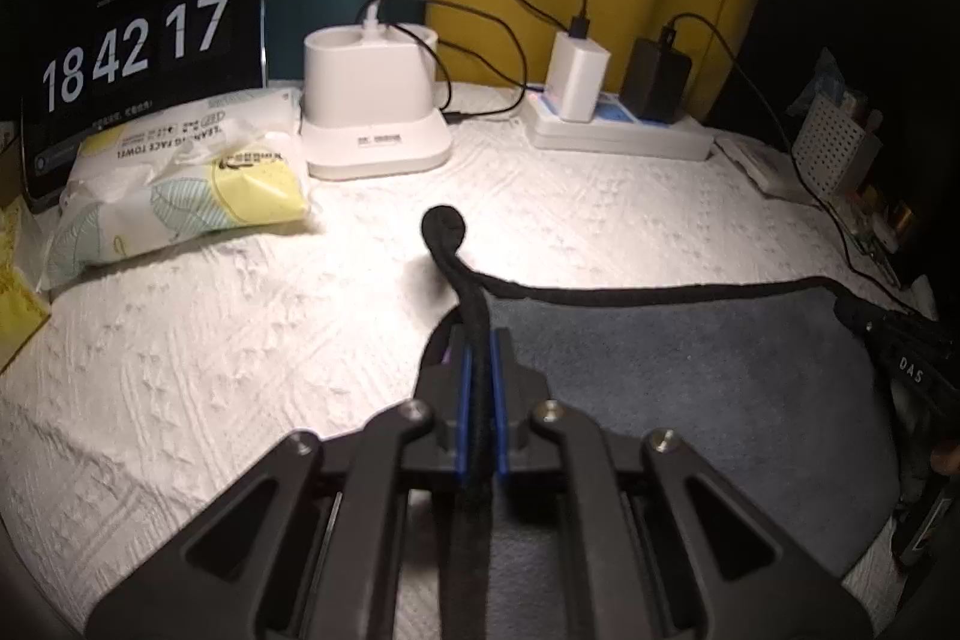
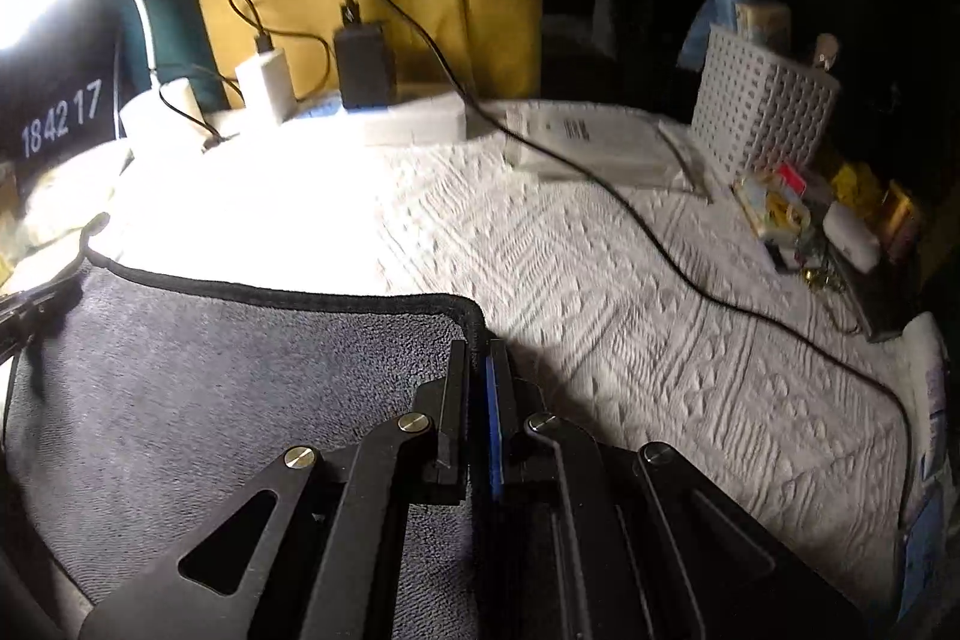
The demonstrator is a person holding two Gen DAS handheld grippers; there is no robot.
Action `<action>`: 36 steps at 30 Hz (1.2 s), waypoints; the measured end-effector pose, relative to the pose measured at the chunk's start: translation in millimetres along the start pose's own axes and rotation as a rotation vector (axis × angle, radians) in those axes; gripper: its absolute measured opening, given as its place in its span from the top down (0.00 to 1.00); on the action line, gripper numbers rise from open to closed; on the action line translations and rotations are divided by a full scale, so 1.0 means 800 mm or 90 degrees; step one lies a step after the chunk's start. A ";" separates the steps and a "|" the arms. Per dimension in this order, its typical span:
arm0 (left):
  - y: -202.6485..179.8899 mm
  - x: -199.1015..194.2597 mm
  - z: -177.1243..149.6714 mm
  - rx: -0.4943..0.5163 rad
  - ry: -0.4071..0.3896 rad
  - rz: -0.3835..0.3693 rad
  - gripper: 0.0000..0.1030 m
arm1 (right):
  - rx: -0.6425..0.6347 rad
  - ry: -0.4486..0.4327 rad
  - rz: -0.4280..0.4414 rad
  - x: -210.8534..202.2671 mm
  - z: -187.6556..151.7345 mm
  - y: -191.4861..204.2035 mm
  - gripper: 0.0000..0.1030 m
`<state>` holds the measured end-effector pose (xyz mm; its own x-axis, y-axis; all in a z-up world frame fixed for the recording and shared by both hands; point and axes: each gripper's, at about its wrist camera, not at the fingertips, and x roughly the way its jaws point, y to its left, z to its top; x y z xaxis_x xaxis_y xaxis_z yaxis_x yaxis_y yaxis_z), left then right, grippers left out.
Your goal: Fold towel
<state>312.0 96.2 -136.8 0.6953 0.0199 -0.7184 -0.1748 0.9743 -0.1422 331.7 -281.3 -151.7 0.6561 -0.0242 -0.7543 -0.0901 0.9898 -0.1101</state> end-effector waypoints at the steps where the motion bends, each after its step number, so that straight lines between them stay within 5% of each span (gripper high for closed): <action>1: 0.000 0.002 0.000 -0.002 0.004 0.000 0.94 | 0.000 0.002 -0.001 0.001 0.000 0.000 0.95; 19: 0.001 0.011 0.000 -0.001 0.026 0.019 0.82 | 0.001 0.038 -0.007 0.013 0.001 -0.001 0.89; 24: 0.006 -0.006 -0.001 -0.005 0.010 0.021 0.80 | 0.013 0.037 -0.021 0.006 -0.001 -0.004 0.68; 27: 0.008 -0.015 -0.006 -0.008 0.004 0.018 0.79 | 0.017 0.037 -0.024 -0.001 -0.004 -0.003 0.63; 29: 0.007 -0.020 -0.010 -0.009 0.002 0.015 0.72 | 0.019 0.035 -0.026 -0.006 -0.007 -0.001 0.62; 31: 0.006 -0.025 -0.013 -0.011 -0.005 0.006 0.27 | 0.023 0.036 -0.025 -0.012 -0.010 -0.001 0.62; 32: 0.006 -0.029 -0.014 -0.013 -0.013 0.001 0.20 | 0.025 0.036 -0.025 -0.014 -0.012 -0.001 0.62; 36: 0.002 -0.040 -0.018 -0.014 -0.022 -0.008 0.18 | 0.028 0.033 -0.025 -0.026 -0.018 -0.001 0.61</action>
<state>279.7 93.7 -123.6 0.7209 0.0152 -0.6929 -0.1805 0.9694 -0.1665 307.5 -283.4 -145.5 0.6182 -0.0686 -0.7830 -0.0316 0.9932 -0.1120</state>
